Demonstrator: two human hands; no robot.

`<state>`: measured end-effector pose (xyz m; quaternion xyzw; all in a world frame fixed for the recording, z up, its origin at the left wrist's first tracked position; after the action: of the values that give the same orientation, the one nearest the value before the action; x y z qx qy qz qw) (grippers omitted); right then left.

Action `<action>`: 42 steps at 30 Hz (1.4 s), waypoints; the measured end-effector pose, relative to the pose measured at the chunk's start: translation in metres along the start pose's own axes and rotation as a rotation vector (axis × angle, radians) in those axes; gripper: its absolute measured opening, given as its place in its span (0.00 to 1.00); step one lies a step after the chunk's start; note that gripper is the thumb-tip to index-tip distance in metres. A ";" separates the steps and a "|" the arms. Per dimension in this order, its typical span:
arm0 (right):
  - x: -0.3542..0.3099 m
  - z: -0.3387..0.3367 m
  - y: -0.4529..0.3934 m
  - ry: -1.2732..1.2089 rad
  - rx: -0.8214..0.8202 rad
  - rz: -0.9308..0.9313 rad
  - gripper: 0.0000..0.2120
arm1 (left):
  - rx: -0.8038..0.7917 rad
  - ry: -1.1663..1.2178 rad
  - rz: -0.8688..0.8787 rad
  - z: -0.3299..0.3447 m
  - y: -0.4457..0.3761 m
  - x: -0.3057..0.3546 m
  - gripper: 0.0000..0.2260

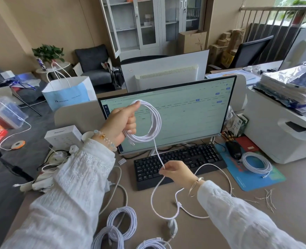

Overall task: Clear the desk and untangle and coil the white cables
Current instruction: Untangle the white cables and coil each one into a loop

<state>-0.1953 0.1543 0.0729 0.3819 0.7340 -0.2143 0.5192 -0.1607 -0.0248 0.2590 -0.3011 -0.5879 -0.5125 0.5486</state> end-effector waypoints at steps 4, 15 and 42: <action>0.004 0.004 0.011 -0.055 -0.092 0.042 0.04 | 0.129 0.156 -0.001 -0.022 -0.006 0.000 0.20; -0.055 0.006 0.059 0.131 -0.378 0.001 0.09 | 0.387 0.208 0.052 -0.047 -0.022 -0.007 0.17; -0.145 -0.083 0.010 0.258 0.437 -0.504 0.03 | -0.682 0.445 -0.506 0.027 0.022 -0.060 0.20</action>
<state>-0.2125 0.1711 0.2383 0.3149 0.8014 -0.4375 0.2594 -0.1364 0.0195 0.2118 -0.1946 -0.3094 -0.8457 0.3889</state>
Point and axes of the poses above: each hand's wrist, its own y-axis away from the middle knuckle, its own z-axis out of the palm, x = y × z, the point moved 2 cm from there along -y, towards the middle knuckle, and after that the axes turned 7 degrees about -z, right-handed, at the moved point
